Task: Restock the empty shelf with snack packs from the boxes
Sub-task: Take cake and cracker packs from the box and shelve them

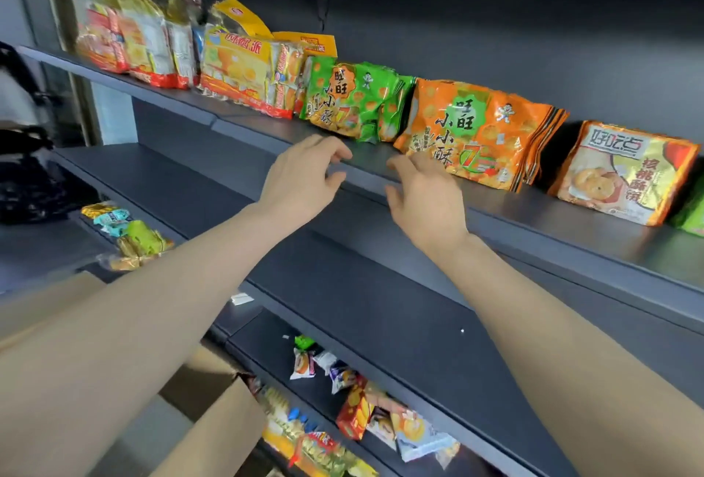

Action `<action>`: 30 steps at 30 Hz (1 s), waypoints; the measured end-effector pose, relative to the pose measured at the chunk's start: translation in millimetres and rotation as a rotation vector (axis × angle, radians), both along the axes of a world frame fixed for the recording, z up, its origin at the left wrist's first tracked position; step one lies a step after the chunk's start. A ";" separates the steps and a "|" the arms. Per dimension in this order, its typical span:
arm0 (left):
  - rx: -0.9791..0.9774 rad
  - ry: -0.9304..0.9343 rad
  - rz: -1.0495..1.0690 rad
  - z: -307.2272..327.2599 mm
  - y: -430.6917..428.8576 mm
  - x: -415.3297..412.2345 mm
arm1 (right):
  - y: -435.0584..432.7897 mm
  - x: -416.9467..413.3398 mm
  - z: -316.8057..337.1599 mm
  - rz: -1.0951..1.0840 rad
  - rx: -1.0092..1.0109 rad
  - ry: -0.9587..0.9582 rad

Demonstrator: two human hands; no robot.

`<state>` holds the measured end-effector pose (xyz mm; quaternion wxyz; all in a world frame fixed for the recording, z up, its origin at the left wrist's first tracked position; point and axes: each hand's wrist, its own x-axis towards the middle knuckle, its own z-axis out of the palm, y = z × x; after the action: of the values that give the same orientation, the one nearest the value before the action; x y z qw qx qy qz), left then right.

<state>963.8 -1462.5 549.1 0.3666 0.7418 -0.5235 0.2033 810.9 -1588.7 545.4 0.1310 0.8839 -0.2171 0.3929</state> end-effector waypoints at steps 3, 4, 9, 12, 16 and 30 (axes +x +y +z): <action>0.070 -0.008 0.011 -32.3 52.3 39.8 | 50.5 35.4 -38.9 0.004 0.071 0.003; 0.098 -0.007 0.015 -44.9 69.5 53.4 | 66.4 48.3 -53.3 0.009 0.105 0.023; 0.203 0.062 0.060 -116.0 156.1 118.9 | 134.6 114.0 -126.4 0.043 0.209 0.117; 0.296 0.109 0.086 -167.8 208.4 156.4 | 172.7 157.2 -177.2 0.059 0.319 0.201; 0.387 0.151 0.120 -233.6 261.1 195.6 | 211.3 207.0 -247.6 0.102 0.428 0.315; 0.668 0.317 0.143 -399.1 276.6 296.7 | 233.7 305.9 -431.3 0.124 0.800 0.572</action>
<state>1260.5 -1186.0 150.0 0.1657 0.8773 -0.4447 -0.0710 1116.9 -1355.0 114.0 -0.1879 0.9485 -0.2535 0.0274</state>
